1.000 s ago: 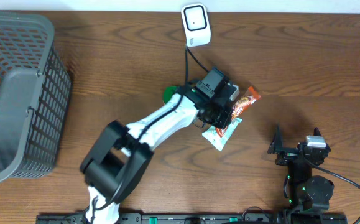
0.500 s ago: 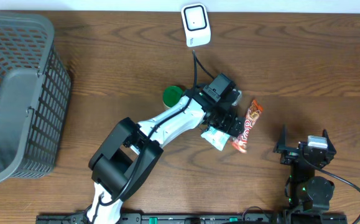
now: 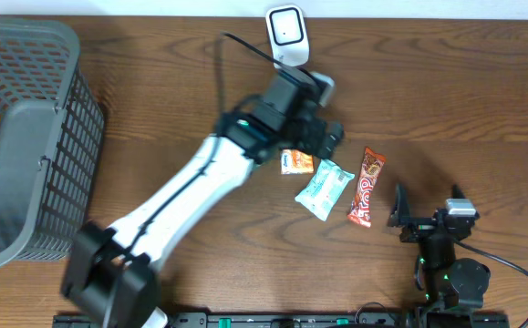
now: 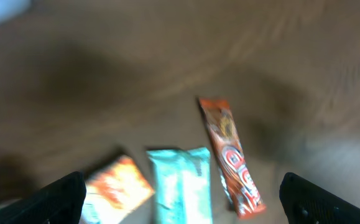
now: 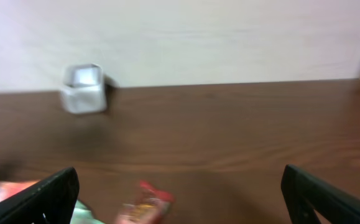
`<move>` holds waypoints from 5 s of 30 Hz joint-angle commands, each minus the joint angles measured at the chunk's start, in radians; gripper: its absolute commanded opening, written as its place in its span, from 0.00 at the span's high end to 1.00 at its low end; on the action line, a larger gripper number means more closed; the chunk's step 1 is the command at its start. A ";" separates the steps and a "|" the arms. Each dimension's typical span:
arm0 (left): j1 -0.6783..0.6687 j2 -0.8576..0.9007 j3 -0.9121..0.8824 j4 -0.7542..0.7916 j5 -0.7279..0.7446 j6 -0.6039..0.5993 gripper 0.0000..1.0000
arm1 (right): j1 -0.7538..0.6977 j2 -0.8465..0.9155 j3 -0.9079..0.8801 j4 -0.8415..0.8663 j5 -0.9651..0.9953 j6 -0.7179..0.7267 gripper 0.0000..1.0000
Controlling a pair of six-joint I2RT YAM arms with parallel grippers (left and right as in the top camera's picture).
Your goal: Scan the item barcode
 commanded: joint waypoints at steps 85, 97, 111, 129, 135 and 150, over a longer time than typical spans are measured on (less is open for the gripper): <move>0.245 -0.681 0.034 0.082 -0.826 0.499 0.00 | 0.005 1.057 0.819 -0.755 -0.099 0.200 0.97; 0.245 -0.681 0.034 0.074 -0.826 0.499 0.00 | 0.116 1.200 0.814 -0.772 -0.264 0.222 0.99; 0.245 -0.681 0.034 0.073 -0.826 0.499 0.00 | 0.154 1.378 0.814 -0.715 -0.144 0.319 0.99; 0.245 -0.681 0.033 0.070 -0.825 0.499 0.00 | 0.154 1.441 0.814 -0.638 -0.144 0.321 0.99; 0.245 -0.681 0.033 0.070 -0.825 0.499 0.00 | 0.163 1.502 0.814 -0.636 -0.144 0.328 0.99; 0.245 -0.681 0.033 0.069 -0.825 0.499 0.00 | 0.262 1.630 0.816 -0.612 -0.149 0.358 0.99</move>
